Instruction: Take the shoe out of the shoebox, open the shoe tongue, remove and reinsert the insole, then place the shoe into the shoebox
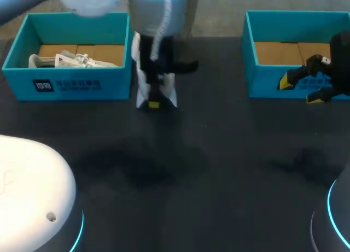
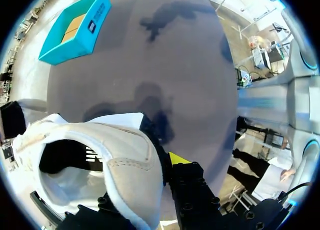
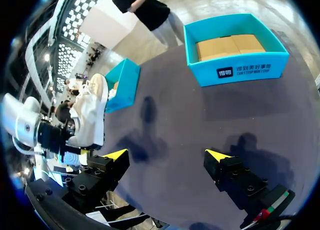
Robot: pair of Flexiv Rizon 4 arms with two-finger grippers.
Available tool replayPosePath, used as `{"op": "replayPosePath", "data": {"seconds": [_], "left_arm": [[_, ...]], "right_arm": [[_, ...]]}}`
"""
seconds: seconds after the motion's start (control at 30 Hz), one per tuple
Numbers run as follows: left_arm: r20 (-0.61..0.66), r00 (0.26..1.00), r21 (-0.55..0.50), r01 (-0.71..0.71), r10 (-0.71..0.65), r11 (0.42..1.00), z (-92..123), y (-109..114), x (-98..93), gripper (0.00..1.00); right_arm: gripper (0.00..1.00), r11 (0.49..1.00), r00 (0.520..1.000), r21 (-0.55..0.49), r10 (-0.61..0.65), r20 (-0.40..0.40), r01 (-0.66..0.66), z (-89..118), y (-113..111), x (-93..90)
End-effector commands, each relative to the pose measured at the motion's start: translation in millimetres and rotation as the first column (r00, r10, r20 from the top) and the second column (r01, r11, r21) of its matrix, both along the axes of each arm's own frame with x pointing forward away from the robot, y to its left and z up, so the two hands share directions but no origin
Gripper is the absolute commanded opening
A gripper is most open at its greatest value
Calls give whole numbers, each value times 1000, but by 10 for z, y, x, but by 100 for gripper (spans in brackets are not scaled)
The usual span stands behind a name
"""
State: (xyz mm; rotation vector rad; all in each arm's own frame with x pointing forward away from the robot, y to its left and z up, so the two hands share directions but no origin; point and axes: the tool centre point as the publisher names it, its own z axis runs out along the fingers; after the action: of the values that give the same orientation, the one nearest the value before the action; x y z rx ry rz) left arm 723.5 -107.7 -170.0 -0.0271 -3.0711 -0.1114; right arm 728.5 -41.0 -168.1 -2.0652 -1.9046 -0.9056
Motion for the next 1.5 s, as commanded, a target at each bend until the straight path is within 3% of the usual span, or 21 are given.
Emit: {"op": "replayPosePath", "data": {"seconds": [0.03, 0.23, 0.67, 0.93, 1.17, 1.5], "left_arm": [[-6, 1000, -77, -4, 4, 997, 66, 573, 194, 0], [3, 1000, -66, 3, -3, 998, 76, 965, 429, 0], [32, 999, -48, -20, 22, 999, 104, 1595, 750, 0], [39, 999, -34, -19, 21, 999, 76, 2079, 1125, 0], [27, 999, 18, -43, 42, 999, -34, 2380, 1427, 0], [4, 996, 14, -90, 90, 996, -139, 2787, 1808, 0]], "right_arm": [[100, 1000, 1000, -2, -2, 0, 2, -8, 9, 1], [100, 1000, 1000, -2, -2, 0, 2, -8, 9, 1], [100, 1000, 1000, -2, -2, 0, 2, -8, 9, 1], [100, 1000, 1000, -2, -2, 0, 2, -8, 9, 1], [100, 1000, 1000, -2, -2, 0, 2, -8, 9, 1], [100, 1000, 1000, -2, -2, 0, 2, -8, 9, 1]]}}
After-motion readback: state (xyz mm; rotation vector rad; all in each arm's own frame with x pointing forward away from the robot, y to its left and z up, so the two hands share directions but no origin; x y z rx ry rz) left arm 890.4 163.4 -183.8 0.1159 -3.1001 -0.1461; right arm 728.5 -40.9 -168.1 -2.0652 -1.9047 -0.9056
